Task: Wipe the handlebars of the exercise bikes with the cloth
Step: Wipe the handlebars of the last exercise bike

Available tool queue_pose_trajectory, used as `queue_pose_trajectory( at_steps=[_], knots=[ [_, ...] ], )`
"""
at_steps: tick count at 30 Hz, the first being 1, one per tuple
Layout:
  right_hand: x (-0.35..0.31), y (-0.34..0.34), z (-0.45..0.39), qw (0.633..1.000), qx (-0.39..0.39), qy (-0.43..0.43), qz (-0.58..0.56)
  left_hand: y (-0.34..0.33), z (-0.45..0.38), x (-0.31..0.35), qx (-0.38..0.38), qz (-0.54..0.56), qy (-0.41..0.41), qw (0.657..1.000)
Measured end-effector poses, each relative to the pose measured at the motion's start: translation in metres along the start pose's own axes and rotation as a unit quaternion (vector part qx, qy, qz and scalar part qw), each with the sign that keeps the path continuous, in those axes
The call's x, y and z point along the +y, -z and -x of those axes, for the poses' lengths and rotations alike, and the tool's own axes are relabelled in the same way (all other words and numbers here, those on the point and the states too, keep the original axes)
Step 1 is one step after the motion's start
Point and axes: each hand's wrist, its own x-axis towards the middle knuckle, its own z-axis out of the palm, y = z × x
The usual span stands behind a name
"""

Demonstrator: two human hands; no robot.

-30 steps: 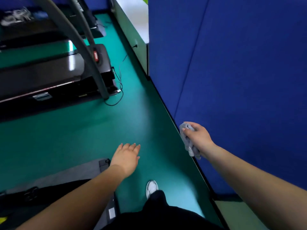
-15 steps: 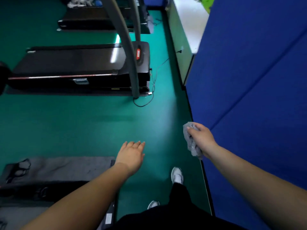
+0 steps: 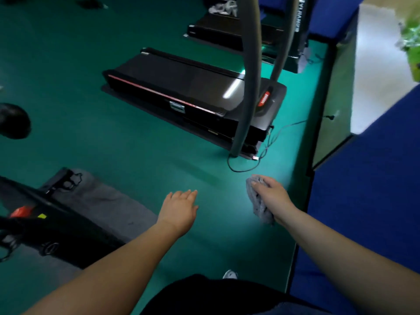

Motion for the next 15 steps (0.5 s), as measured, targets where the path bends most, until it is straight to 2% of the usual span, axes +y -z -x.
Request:
queue_pose_trajectory(
  at_steps=[8,15],
  knots=[
    [-0.077,-0.059,-0.087,0.991,-0.119,0.043,0.04,0.026,-0.04,-0.041,0.023,0.028,0.107,0.994],
    [-0.142,-0.127,-0.161,0.977,-0.189,0.065,0.071,0.052,-0.095,-0.105,0.02,0.036,0.153,0.987]
  ],
)
